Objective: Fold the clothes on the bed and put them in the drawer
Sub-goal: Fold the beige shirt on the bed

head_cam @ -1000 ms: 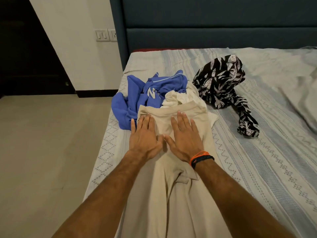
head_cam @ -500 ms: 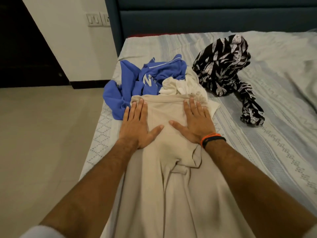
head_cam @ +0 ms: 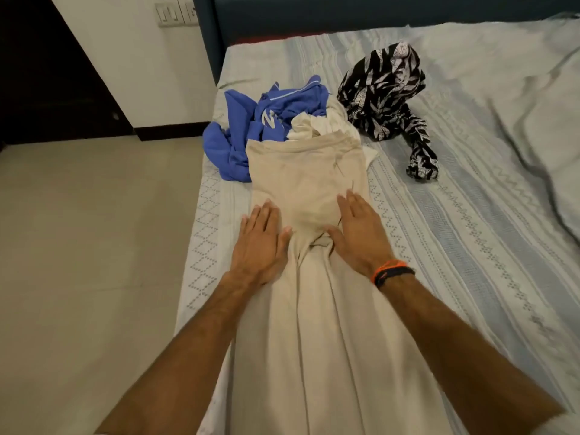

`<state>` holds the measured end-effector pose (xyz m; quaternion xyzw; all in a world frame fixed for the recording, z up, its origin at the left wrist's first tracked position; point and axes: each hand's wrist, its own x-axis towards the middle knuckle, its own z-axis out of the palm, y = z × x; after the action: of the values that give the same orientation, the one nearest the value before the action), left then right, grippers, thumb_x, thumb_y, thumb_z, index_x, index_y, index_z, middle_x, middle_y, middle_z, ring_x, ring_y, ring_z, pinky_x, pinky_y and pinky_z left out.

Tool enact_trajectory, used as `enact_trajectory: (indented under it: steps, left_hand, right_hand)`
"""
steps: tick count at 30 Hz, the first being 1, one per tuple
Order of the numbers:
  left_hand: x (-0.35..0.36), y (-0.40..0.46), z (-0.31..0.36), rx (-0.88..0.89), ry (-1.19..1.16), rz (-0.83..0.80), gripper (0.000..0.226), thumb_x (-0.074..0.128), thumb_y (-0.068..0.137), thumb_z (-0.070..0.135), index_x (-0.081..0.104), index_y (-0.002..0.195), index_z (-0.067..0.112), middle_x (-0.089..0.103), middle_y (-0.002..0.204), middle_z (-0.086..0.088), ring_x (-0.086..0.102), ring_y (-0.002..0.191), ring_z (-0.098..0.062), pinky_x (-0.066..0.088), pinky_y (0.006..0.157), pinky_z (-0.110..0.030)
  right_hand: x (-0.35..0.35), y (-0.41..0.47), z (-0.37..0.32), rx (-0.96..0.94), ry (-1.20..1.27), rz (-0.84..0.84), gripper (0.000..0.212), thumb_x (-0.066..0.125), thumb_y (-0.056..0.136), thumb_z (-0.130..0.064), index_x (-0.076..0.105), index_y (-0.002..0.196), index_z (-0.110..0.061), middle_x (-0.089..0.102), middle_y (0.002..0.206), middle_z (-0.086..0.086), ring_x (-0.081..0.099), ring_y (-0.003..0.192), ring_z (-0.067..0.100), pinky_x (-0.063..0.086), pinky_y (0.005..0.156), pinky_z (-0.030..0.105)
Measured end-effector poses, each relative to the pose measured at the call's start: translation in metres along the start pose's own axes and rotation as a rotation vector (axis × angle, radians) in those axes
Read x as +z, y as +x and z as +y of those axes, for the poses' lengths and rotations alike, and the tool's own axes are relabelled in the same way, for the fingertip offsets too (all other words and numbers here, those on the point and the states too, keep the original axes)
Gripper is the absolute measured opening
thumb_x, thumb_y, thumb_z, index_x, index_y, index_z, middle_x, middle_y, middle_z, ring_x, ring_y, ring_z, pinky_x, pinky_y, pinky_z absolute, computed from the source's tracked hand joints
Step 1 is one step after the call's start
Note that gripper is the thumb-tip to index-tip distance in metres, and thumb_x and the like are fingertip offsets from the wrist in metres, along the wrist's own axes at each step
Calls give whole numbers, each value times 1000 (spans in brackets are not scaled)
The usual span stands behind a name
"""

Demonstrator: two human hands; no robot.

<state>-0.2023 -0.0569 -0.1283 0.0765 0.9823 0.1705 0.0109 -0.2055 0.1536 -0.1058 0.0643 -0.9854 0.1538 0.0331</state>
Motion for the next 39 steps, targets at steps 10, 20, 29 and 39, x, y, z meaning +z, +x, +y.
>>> enact_trajectory:
  steps: [10, 20, 29, 39]
  left_hand:
    - [6, -79, 15, -45, -60, 57, 51, 19, 107, 26, 20, 156, 11, 12, 165, -3, 5, 152, -18, -3, 123, -33]
    - [18, -88, 1, 1, 17, 66, 74, 9, 95, 53, 19, 157, 15, 12, 165, 2, 4, 152, -14, -2, 124, -37]
    - [14, -94, 5, 17, 166, -21, 94, 7, 82, 68, 3, 158, 13, -7, 166, -1, -10, 152, -18, -5, 122, -47]
    - [4, -164, 39, -50, -22, 109, 77, 12, 95, 56, 18, 157, 11, 5, 166, -7, -2, 153, -22, -5, 123, -43]
  right_hand:
    - [18, -32, -77, 506, 674, -56, 37, 79, 72, -41, 68, 56, -9, 69, 57, 3, 70, 63, 22, 59, 71, 36]
    - [7, -44, -80, 230, 236, 187, 27, 62, 92, -21, 65, 114, -7, 65, 114, 15, 63, 102, 35, 53, 86, 43]
    - [39, -84, -56, -144, -86, -68, 77, 8, 98, -59, 16, 158, -11, 6, 165, 9, 5, 153, 22, 4, 124, 43]
    - [0, -147, -46, -20, 155, 38, 69, 25, 103, -52, 14, 158, -12, 12, 165, 5, 7, 152, 15, -1, 121, 27]
